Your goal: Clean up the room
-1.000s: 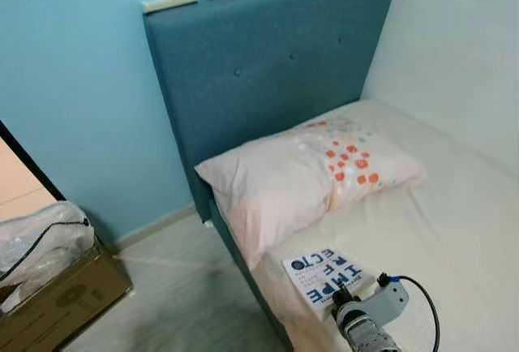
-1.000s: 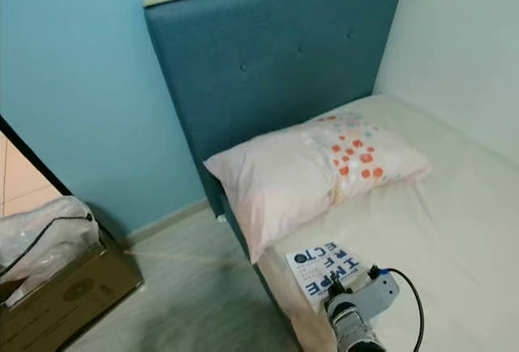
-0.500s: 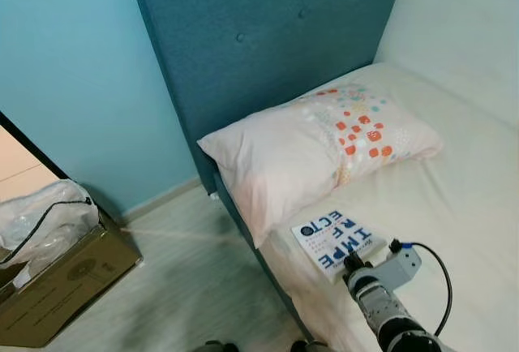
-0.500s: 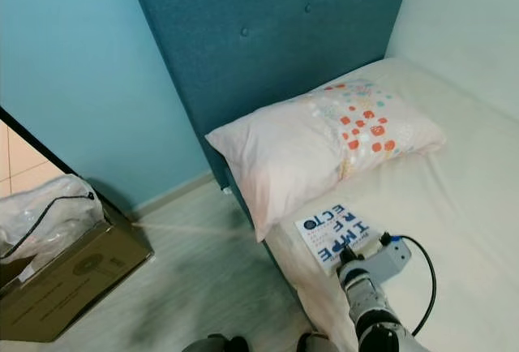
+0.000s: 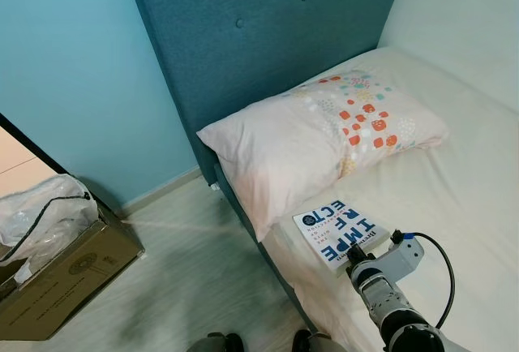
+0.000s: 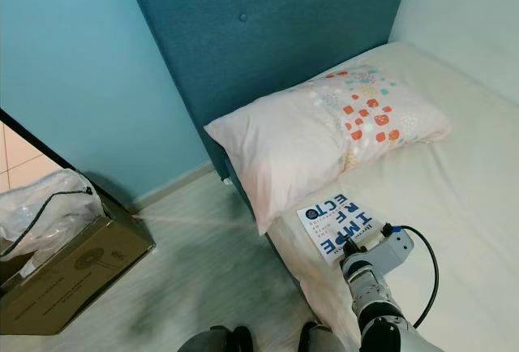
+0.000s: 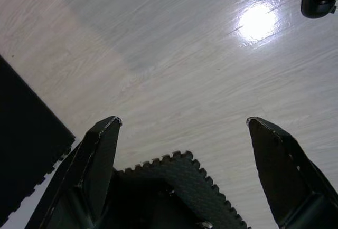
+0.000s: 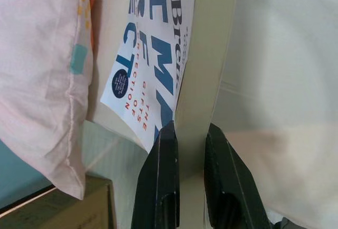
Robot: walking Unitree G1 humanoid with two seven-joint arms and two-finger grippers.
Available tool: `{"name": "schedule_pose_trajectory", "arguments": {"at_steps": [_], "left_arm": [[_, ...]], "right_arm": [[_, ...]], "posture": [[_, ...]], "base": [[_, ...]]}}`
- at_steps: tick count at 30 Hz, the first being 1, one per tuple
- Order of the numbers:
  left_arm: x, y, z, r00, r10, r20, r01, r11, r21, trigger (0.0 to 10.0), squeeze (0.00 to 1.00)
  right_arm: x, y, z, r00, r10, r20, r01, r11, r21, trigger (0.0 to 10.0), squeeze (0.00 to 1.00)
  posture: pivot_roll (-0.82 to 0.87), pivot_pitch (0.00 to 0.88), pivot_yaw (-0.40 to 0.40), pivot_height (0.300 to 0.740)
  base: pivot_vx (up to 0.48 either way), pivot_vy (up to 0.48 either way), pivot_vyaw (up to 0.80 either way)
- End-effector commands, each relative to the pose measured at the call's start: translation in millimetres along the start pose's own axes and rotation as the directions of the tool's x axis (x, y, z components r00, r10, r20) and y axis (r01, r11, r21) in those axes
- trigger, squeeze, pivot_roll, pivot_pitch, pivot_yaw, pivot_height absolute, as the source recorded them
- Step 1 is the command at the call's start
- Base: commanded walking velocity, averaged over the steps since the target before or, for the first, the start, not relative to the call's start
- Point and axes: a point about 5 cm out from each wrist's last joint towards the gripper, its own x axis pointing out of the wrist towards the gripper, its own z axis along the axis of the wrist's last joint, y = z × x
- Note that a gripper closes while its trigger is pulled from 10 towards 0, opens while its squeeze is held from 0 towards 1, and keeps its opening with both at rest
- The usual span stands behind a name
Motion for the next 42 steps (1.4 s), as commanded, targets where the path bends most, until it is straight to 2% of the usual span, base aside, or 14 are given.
{"name": "schedule_pose_trajectory", "arguments": {"at_steps": [1, 3, 4, 15, 18, 29, 30, 31, 32, 36, 37, 40, 41, 42], "left_arm": [[-6.5, 8.2, -17, 0.998, 0.009, -0.055, -0.008, 1.000, 0.015, 10.0, 0.00], [-6.4, 8.1, -17, 0.999, 0.008, -0.054, -0.008, 1.000, 0.014, 10.0, 0.00], [-5.7, 6.8, -16, 0.999, 0.005, -0.051, -0.005, 1.000, 0.008, 10.0, 0.00], [-1.3, -0.3, -8, 0.999, 0.009, -0.043, -0.009, 1.000, -0.020, 10.0, 0.00], [-1.3, -0.3, -8, 0.999, 0.009, -0.043, -0.009, 1.000, -0.020, 10.0, 0.00], [9.9, -17.8, 18, 1.000, -0.001, -0.019, -0.001, 0.998, -0.059, 10.0, 0.00], [12.6, -21.8, 26, 1.000, 0.000, -0.016, -0.001, 0.998, -0.070, 10.0, 0.00], [12.6, -21.8, 26, 1.000, 0.000, -0.016, -0.001, 0.998, -0.070, 10.0, 0.00], [14.5, -24.7, 32, 1.000, -0.001, -0.014, 0.000, 0.997, -0.078, 10.0, 0.00], [15.3, -25.9, 35, 1.000, 0.000, -0.014, -0.001, 0.997, -0.081, 10.0, 0.00], [16.3, -27.4, 38, 1.000, 0.002, -0.014, -0.003, 0.996, -0.088, 10.0, 0.00], [19.9, -32.8, 54, 1.000, 0.001, 0.001, -0.001, 0.994, -0.107, 10.0, 0.00], [19.9, -32.8, 54, 1.000, 0.001, 0.001, -0.001, 0.994, -0.107, 10.0, 0.00], [20.6, -33.9, 57, 1.000, 0.001, 0.006, 0.000, 0.994, -0.111, 10.0, 0.00]], "right_arm": [[-2.5, -7.8, -12, 0.998, -0.033, -0.049, 0.032, 0.999, -0.038, 10.0, 0.11], [-2.6, -8.7, -11, 0.998, -0.036, -0.046, 0.034, 0.999, -0.042, 10.0, 0.11], [-1.9, -10.0, -3, 0.999, -0.039, -0.019, 0.037, 0.997, -0.064, 10.0, 1.00], [0.0, -12.4, 30, 0.993, -0.070, 0.094, 0.078, 0.994, -0.081, 10.0, 1.00], [0.0, -12.4, 30, 0.993, -0.070, 0.094, 0.078, 0.994, -0.081, 10.0, 1.00], [1.8, -1.6, 29, 0.995, -0.037, 0.091, 0.049, 0.990, -0.131, 10.0, 1.00], [2.5, 3.5, 24, 0.997, -0.020, 0.073, 0.030, 0.990, -0.137, 10.0, 1.00], [2.5, 3.5, 24, 0.997, -0.020, 0.073, 0.030, 0.990, -0.137, 10.0, 1.00], [3.1, 9.6, 17, 0.999, 0.010, 0.042, -0.004, 0.988, -0.152, 10.0, 0.53], [3.3, 12.8, 13, 0.999, 0.028, 0.022, -0.024, 0.986, -0.164, 10.0, 0.53], [2.4, 18.3, -2, 0.996, 0.073, -0.040, -0.080, 0.972, -0.219, 10.0, 0.00], [-11.3, 17.6, -66, 0.946, 0.135, -0.296, -0.258, 0.865, -0.430, 10.0, 0.00], [-11.3, 17.6, -66, 0.946, 0.135, -0.296, -0.258, 0.865, -0.430, 10.0, 0.00], [-15.6, 13.8, -79, 0.930, 0.129, -0.343, -0.287, 0.839, -0.463, 10.0, 0.00]], "posture": [[0.20, 0.321, 0.078, 0.721], [0.20, 0.321, 0.078, 0.721], [0.19, 0.314, 0.071, 0.721], [0.17, 0.267, 0.047, 0.721], [0.17, 0.267, 0.047, 0.721], [0.12, 0.128, 0.007, 0.721], [0.09, 0.072, -0.005, 0.721], [0.09, 0.072, -0.005, 0.721], [0.08, 0.049, -0.009, 0.721], [0.08, 0.049, -0.009, 0.721], [0.06, 0.008, -0.016, 0.721], [0.03, 0.000, -0.023, 0.721], [0.03, 0.000, -0.023, 0.721], [0.03, 0.000, -0.023, 0.721]], "base": [[0.000, 0.000, 0.00], [0.000, 0.000, 0.00], [0.000, 0.000, 0.00], [0.000, 0.000, 0.00], [0.000, 0.000, 0.00], [0.000, 0.000, 0.00], [0.000, 0.000, 0.00], [0.000, 0.000, 0.00], [0.000, 0.000, 0.00], [0.000, 0.000, 0.00], [0.000, 0.000, 0.00], [0.000, 0.000, 0.00], [0.000, 0.000, 0.00], [0.000, 0.000, 0.00]]}}
